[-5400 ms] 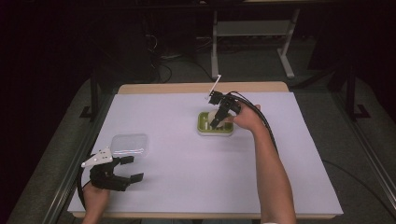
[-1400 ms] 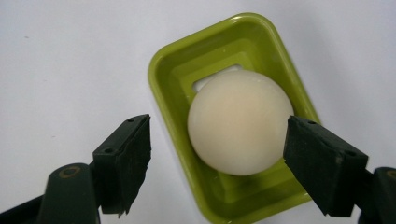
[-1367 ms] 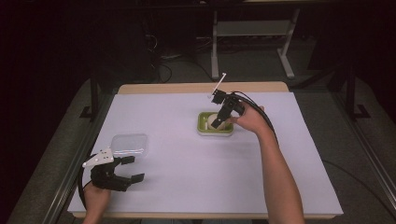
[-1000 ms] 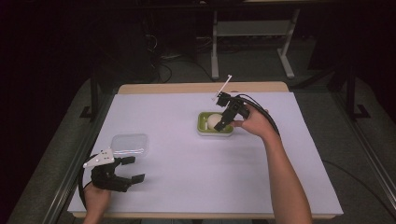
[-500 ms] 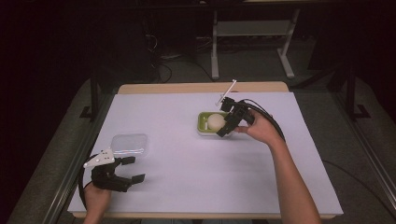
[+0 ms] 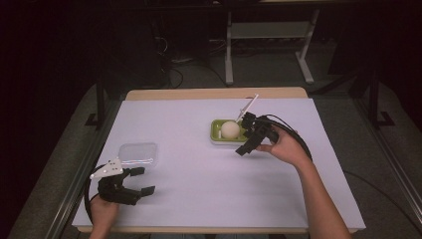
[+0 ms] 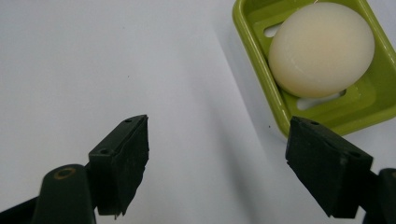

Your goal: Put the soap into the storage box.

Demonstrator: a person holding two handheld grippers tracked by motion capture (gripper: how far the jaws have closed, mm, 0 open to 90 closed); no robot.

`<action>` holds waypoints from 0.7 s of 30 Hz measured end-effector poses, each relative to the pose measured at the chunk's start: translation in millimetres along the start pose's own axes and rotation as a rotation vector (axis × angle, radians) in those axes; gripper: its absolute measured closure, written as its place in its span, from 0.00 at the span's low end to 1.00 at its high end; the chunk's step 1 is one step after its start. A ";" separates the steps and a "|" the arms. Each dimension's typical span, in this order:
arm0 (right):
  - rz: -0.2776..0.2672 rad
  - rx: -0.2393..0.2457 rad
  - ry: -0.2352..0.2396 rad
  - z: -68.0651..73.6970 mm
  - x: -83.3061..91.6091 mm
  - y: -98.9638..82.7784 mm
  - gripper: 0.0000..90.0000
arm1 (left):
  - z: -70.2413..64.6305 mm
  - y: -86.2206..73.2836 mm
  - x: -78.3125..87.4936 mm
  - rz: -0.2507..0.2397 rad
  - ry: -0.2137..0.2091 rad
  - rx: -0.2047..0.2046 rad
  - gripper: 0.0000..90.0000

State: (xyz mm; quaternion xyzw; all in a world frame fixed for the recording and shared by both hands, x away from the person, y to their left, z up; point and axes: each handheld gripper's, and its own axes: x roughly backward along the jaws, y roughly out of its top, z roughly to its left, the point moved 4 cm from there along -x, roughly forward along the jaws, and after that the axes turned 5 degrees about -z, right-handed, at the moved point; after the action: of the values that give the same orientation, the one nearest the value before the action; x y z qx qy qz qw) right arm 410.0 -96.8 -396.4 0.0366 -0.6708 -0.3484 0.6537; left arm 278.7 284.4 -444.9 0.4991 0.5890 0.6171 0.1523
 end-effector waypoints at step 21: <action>-0.028 0.011 -0.023 29.5 6.8 -52.3 0.24 | -0.6 -0.4 -1.9 -0.006 0.002 -0.002 0.14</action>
State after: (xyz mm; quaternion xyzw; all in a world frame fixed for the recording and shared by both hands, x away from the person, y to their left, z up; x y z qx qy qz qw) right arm 361.2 -127.3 -414.7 0.0457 -0.6795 -0.3543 0.6408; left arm 278.9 282.7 -446.0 0.4967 0.5898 0.6178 0.1543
